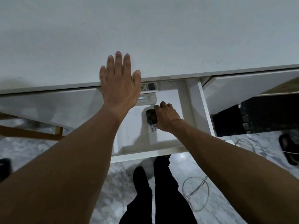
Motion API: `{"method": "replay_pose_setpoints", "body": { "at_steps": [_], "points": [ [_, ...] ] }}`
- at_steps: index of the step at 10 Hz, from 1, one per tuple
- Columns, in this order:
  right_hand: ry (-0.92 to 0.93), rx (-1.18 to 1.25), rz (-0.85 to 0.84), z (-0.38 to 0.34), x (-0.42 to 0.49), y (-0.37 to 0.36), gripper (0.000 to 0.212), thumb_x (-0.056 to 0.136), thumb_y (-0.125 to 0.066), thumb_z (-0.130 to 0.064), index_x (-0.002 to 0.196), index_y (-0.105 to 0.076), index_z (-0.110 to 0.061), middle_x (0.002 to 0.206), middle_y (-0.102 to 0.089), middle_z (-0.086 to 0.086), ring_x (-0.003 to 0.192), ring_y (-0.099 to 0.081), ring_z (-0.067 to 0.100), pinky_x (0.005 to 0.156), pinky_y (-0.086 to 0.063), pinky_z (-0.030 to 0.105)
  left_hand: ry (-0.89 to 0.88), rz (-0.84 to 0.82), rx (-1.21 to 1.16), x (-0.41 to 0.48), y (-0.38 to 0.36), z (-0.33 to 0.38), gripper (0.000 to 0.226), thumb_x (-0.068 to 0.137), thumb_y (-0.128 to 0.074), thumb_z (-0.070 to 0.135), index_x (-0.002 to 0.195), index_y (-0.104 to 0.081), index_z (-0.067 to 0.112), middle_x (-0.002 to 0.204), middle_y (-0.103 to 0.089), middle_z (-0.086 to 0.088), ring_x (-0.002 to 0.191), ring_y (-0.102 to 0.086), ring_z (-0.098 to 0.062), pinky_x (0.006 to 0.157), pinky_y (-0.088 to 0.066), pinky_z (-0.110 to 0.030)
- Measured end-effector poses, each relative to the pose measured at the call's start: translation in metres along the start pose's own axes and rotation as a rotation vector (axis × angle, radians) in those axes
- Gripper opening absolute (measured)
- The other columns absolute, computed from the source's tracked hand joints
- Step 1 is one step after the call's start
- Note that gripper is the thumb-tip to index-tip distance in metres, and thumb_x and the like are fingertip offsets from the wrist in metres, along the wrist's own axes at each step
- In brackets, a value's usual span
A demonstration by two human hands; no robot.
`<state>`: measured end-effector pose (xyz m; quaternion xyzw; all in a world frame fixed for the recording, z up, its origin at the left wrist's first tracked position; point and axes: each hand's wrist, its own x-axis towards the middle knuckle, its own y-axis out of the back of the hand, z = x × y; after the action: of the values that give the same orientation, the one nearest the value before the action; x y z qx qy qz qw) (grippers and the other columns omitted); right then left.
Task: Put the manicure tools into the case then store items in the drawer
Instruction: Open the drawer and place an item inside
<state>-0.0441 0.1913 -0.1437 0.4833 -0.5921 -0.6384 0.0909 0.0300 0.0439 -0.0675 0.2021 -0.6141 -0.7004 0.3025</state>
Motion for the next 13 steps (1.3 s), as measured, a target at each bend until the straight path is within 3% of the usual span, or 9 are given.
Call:
{"method": "replay_pose_setpoints", "body": {
  "at_steps": [3,7,8,10,12,13],
  "points": [
    [0.021,0.007,0.006,0.005,0.007,-0.012,0.052,0.079,-0.061,-0.007,0.129,-0.045,-0.006,0.123,-0.048,0.017,0.111,-0.048,0.038,0.091,-0.049,0.048,-0.008,0.015,0.018,-0.001,0.000,0.000,0.059,0.101,-0.014,0.046,0.154,-0.012,0.019,0.162,-0.008,-0.007,0.148,-0.004,-0.026,0.118,-0.004,-0.047],
    [-0.035,0.072,0.016,0.008,-0.012,0.000,0.052,0.081,-0.058,-0.014,0.130,-0.044,-0.008,0.127,-0.051,0.015,0.118,-0.046,0.036,0.095,-0.044,0.049,-0.002,-0.038,0.005,-0.001,0.004,-0.001,0.060,0.101,-0.013,0.047,0.154,-0.008,0.020,0.162,-0.005,-0.007,0.149,0.000,-0.025,0.118,-0.001,-0.046],
    [-0.076,0.104,0.038,0.011,-0.031,0.009,0.045,0.082,-0.054,-0.016,0.125,-0.048,-0.008,0.124,-0.055,0.015,0.117,-0.047,0.035,0.099,-0.045,0.048,0.008,-0.095,0.000,-0.001,0.009,0.001,0.060,0.101,-0.012,0.048,0.154,-0.005,0.020,0.162,-0.001,-0.006,0.149,0.003,-0.025,0.118,0.001,-0.046],
    [-0.105,0.135,0.131,0.007,-0.079,0.032,0.043,0.085,-0.049,-0.019,0.126,-0.050,-0.009,0.124,-0.059,0.016,0.119,-0.047,0.034,0.100,-0.045,0.048,-0.002,-0.366,0.011,-0.001,0.034,0.005,0.067,0.100,-0.015,0.050,0.153,0.007,0.014,0.160,0.014,-0.009,0.147,0.012,-0.028,0.119,0.002,-0.048],
    [-0.087,0.115,0.151,-0.006,-0.110,0.047,0.038,0.085,-0.050,-0.020,0.121,-0.051,-0.008,0.124,-0.059,0.015,0.122,-0.045,0.034,0.101,-0.044,0.047,-0.116,-0.220,-0.086,-0.076,0.040,0.017,0.057,0.101,-0.031,0.037,0.150,-0.019,0.010,0.160,-0.012,-0.010,0.148,-0.008,-0.026,0.118,-0.013,-0.051],
    [-0.065,0.103,0.159,-0.010,-0.125,0.051,0.040,0.085,-0.050,-0.020,0.123,-0.050,-0.009,0.126,-0.058,0.014,0.123,-0.044,0.034,0.102,-0.044,0.048,-0.141,-0.195,-0.107,-0.120,0.037,0.025,0.055,0.101,-0.031,0.035,0.150,-0.021,0.013,0.160,-0.016,-0.007,0.148,-0.010,-0.022,0.118,-0.013,-0.049]
  ]
}}
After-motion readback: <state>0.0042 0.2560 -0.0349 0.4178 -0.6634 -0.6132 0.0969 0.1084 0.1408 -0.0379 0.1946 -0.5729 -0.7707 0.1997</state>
